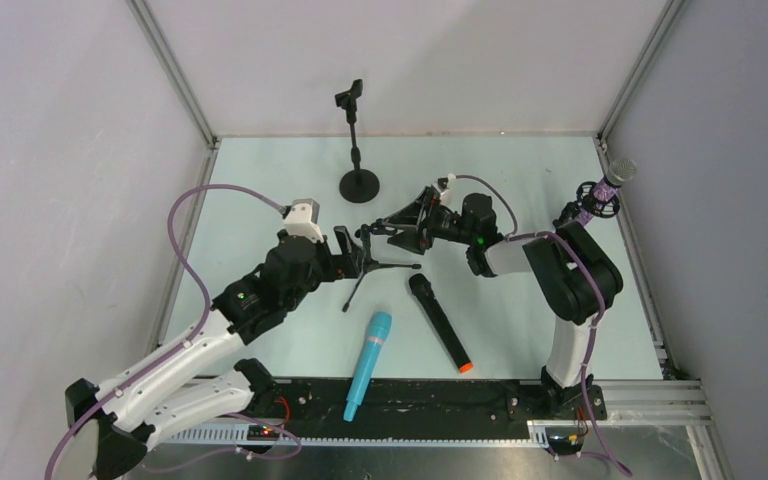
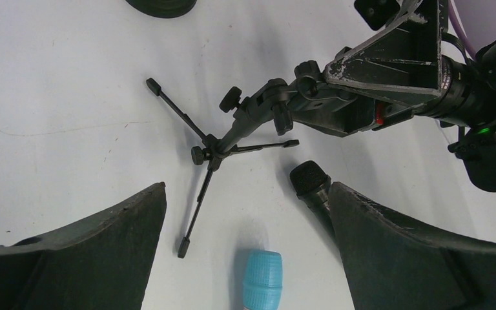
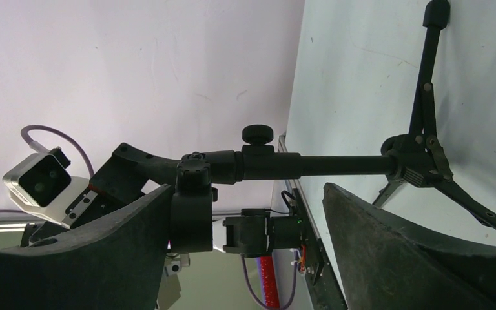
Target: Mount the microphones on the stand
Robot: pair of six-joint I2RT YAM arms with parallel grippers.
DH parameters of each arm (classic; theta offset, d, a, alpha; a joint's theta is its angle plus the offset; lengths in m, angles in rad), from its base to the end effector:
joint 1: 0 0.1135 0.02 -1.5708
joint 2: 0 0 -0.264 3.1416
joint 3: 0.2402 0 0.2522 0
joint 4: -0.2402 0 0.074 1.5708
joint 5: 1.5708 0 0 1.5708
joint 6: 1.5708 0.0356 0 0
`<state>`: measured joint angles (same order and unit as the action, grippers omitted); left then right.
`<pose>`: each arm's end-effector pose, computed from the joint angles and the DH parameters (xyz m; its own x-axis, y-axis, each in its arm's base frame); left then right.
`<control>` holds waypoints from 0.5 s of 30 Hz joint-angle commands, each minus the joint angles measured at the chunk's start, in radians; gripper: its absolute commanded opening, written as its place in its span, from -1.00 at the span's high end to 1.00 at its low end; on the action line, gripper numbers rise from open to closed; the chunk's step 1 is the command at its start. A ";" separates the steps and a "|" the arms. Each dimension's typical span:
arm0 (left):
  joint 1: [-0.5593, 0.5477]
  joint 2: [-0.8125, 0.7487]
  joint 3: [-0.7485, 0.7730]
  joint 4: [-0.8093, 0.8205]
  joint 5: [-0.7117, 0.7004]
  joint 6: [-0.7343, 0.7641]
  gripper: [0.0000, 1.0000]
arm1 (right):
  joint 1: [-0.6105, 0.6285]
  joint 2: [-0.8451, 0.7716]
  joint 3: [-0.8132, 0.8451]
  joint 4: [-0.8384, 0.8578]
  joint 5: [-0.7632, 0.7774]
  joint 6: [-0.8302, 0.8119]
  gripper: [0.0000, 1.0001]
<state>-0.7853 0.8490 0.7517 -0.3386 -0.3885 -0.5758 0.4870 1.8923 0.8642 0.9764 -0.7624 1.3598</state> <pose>0.1454 -0.1263 0.3024 -0.4745 -0.2382 -0.8474 0.1826 0.9151 -0.3594 0.3251 0.2000 0.1800 -0.9365 0.3043 -0.1743 -0.1539 0.0899 0.9840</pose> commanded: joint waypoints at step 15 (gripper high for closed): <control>-0.004 -0.006 -0.005 0.030 0.000 -0.005 -0.97 | -0.069 -0.185 0.056 -0.091 -0.042 -0.103 -0.99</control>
<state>-0.7853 0.8486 0.7513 -0.3382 -0.3878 -0.5755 0.4423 1.7836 0.8677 0.9264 -0.7937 1.3128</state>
